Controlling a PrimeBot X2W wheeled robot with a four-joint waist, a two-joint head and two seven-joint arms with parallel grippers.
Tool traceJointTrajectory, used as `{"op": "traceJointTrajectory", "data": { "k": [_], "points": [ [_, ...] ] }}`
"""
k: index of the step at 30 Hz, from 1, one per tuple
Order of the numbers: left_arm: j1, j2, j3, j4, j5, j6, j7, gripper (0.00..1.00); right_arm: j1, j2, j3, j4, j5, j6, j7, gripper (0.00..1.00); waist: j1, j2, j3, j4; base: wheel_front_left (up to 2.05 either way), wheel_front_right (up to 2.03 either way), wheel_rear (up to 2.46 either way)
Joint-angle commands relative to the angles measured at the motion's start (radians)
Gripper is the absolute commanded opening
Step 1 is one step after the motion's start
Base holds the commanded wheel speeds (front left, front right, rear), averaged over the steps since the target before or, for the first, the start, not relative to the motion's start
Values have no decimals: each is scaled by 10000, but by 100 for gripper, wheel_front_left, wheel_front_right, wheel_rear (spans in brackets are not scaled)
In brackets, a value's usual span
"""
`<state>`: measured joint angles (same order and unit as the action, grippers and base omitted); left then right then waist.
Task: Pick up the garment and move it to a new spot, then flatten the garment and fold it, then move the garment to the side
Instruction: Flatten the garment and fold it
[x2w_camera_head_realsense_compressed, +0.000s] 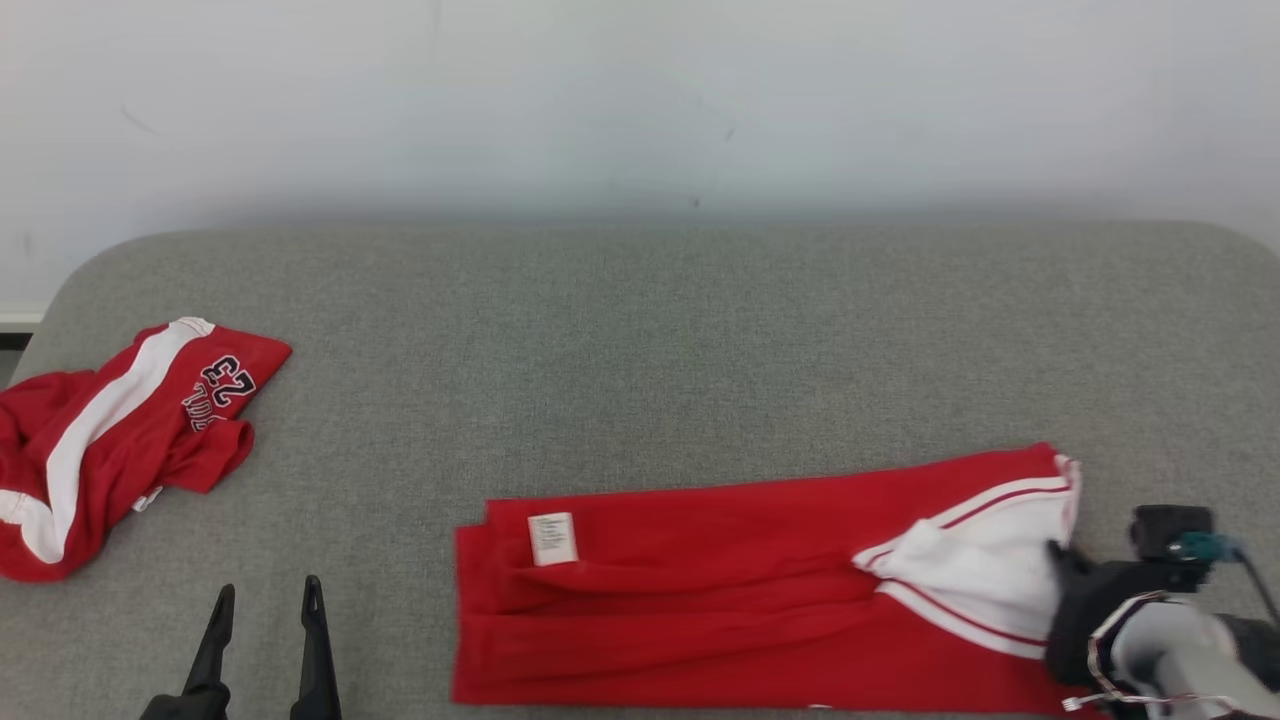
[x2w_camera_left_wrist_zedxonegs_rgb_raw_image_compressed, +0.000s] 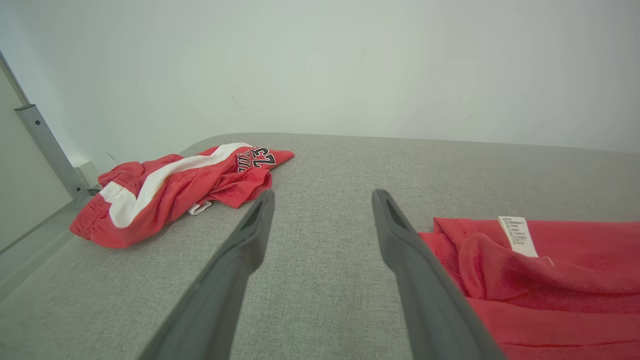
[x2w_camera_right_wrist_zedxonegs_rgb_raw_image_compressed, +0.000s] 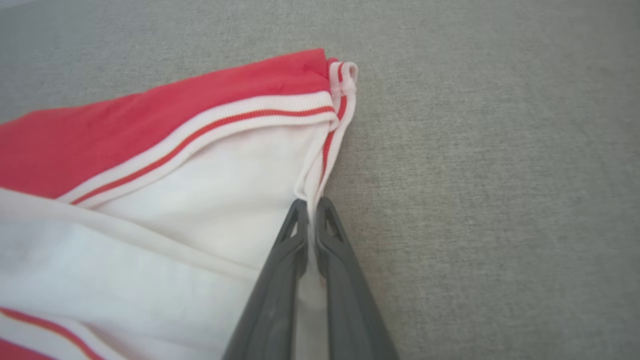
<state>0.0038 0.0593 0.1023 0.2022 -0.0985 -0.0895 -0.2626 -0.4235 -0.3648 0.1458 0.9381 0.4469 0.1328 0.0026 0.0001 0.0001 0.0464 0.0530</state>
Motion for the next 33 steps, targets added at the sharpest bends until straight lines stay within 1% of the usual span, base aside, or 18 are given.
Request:
{"op": "traceJointTrajectory", "data": {
  "k": [1,5,6,8,11,14,18,24,29,33],
  "points": [
    [86,-38,17,8,90,-49,-31,100,-96,-372,-107,117,95,-43,-165,0,-1,-1,-102,-47,0,0,0],
    [149,-51,-20,20,110,-29,-31,100,-281,-1119,-280,529,-86,-38,-532,0,-1,-1,-221,-87,0,0,0],
    [149,-51,-20,20,110,-29,-31,100,-281,-1119,-280,529,-86,-38,-532,0,-1,-1,-221,-87,0,0,0],
    [177,-62,-27,7,91,-12,-31,100,-388,-1325,-301,705,-224,-37,-666,0,-1,-1,-265,-141,0,0,0],
    [238,-69,50,11,24,4,-31,100,-531,-1310,-174,677,-265,-37,-762,0,-1,-1,-326,-299,0,0,0],
    [373,-79,98,2,-14,11,-31,100,-576,-1082,166,231,-131,-37,-882,0,-1,-1,-379,-497,0,0,0],
    [439,-87,174,-80,-54,65,-32,100,-366,-804,733,-891,154,-37,-979,0,-1,-1,-441,-779,0,0,0],
    [463,-93,186,-119,-100,85,-31,100,226,-597,1446,-3329,669,-37,-540,0,-1,-1,-453,-1073,0,0,0],
    [321,-95,84,-38,-160,91,-31,100,892,-261,1820,-5392,900,-35,86,0,-1,-1,-431,-1088,0,0,0],
    [202,-96,-55,62,-233,71,-31,100,1350,236,2131,-6726,813,-35,611,0,-1,-1,-425,-954,0,0,0]
  ]
}}
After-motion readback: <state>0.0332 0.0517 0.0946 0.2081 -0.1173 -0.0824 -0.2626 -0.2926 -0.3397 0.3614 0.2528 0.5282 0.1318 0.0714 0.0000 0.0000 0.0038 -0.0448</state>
